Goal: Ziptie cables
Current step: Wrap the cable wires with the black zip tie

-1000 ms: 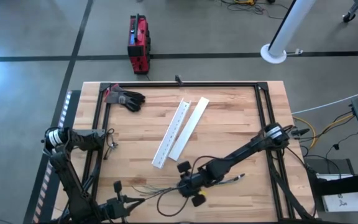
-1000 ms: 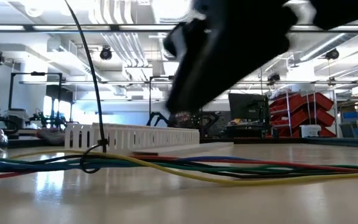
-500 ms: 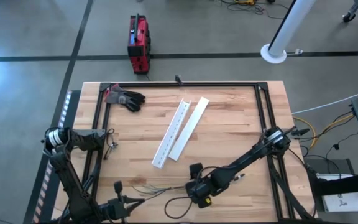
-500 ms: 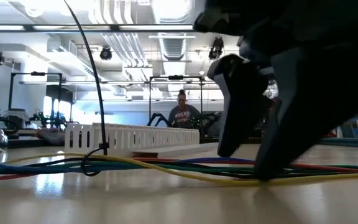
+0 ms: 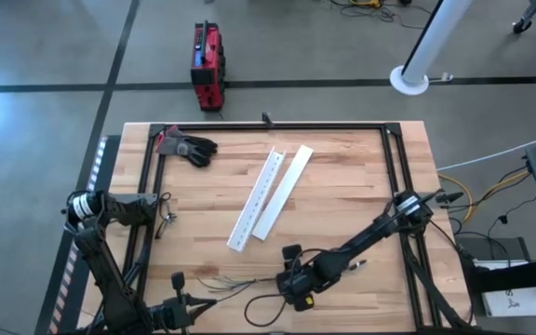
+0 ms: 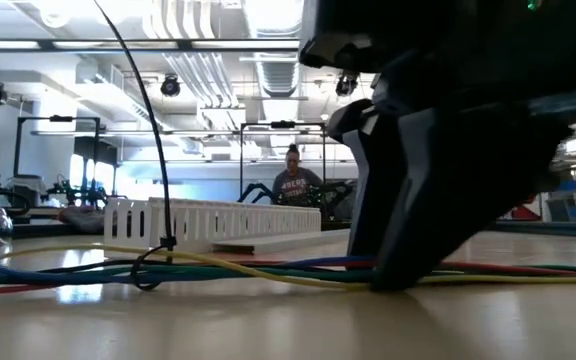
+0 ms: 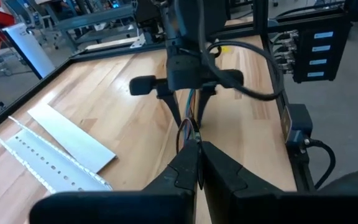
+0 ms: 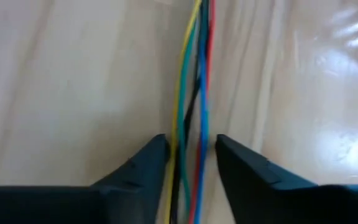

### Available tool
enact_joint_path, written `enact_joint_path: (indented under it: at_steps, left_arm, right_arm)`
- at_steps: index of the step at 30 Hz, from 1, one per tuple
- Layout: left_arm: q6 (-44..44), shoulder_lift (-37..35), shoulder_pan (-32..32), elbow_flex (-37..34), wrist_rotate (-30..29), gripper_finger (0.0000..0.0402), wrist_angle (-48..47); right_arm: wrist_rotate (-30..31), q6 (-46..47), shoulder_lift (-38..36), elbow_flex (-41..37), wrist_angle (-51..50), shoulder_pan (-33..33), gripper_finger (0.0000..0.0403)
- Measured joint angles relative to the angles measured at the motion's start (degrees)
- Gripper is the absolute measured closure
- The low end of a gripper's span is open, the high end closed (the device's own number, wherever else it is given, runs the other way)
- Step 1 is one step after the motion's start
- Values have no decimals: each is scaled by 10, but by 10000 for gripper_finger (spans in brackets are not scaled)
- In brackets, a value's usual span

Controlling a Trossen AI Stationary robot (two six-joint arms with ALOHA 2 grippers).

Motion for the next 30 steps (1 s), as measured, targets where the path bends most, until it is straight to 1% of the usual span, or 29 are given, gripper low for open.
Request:
enact_joint_path:
  at_steps: [6, 9, 11, 18, 23, 27, 30]
  left_arm:
    - [1, 1, 0, 0, 1, 401, 4]
    - [3, 1, 0, 0, 1, 401, 4]
    - [5, 1, 0, 0, 1, 401, 4]
    - [13, 1, 0, 0, 0, 401, 5]
    - [13, 1, 0, 0, 1, 401, 4]
    - [13, 1, 0, 0, 1, 401, 5]
    - [13, 1, 0, 0, 1, 401, 5]
  right_arm:
    - [23, -10, 1, -1, -2, -5, 357]
    - [28, -16, 1, 3, -5, -5, 388]
    - [29, -20, 3, 12, -13, -5, 398]
    - [34, -42, 3, 67, -42, -3, 397]
    - [40, -38, 3, 69, -55, -3, 400]
    - [40, -26, 3, 66, -56, -4, 383]
    - [39, -19, 2, 66, -70, -4, 356]
